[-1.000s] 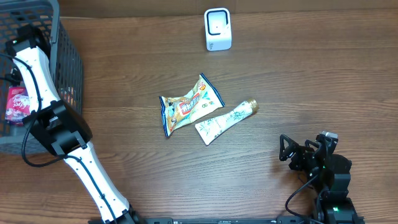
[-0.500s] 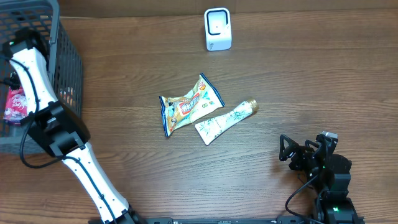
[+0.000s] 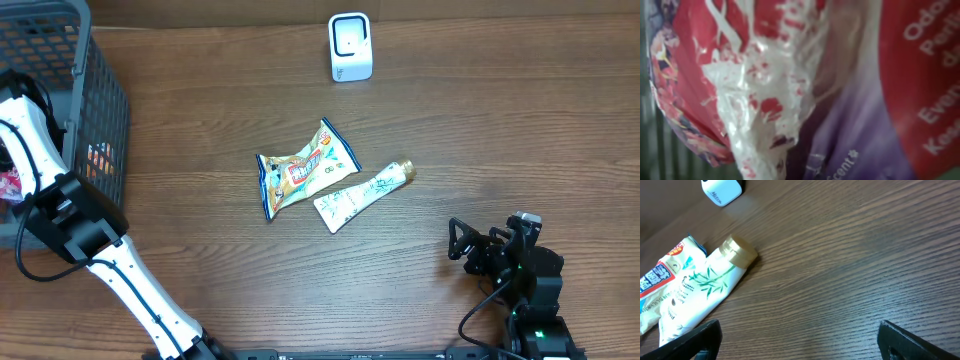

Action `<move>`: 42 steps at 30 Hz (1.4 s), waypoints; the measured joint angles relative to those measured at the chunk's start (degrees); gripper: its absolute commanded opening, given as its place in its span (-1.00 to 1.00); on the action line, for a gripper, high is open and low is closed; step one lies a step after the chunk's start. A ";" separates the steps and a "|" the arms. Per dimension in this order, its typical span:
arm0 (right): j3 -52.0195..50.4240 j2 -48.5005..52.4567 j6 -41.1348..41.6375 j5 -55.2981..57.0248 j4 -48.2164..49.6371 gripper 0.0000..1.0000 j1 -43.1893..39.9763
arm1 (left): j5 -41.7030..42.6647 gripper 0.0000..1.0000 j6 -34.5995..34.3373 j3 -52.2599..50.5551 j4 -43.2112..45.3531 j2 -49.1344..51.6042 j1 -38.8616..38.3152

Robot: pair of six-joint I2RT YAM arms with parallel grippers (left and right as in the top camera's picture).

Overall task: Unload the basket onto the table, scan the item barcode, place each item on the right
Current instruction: 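Close the left gripper on the pink-purple bag and lift it, then carry the pink-purple bag out and drop it beside the snack bag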

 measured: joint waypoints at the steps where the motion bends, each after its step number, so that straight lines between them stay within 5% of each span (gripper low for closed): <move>1: 0.00 0.02 0.00 0.00 0.02 1.00 0.00 | -0.07 -0.92 0.22 0.00 -0.02 0.00 0.00; 17: 0.00 0.00 -0.02 0.00 0.07 1.00 0.00 | 3.54 -0.92 5.97 -0.13 -0.92 -2.71 0.44; 28: 0.00 0.00 0.00 -0.02 0.52 1.00 0.00 | 5.92 -0.92 9.14 -0.55 -0.13 -23.71 0.44; 42: 0.00 0.00 -0.02 -0.04 1.79 1.00 0.00 | 26.47 -0.92 25.64 -0.55 -0.76 -39.89 -6.45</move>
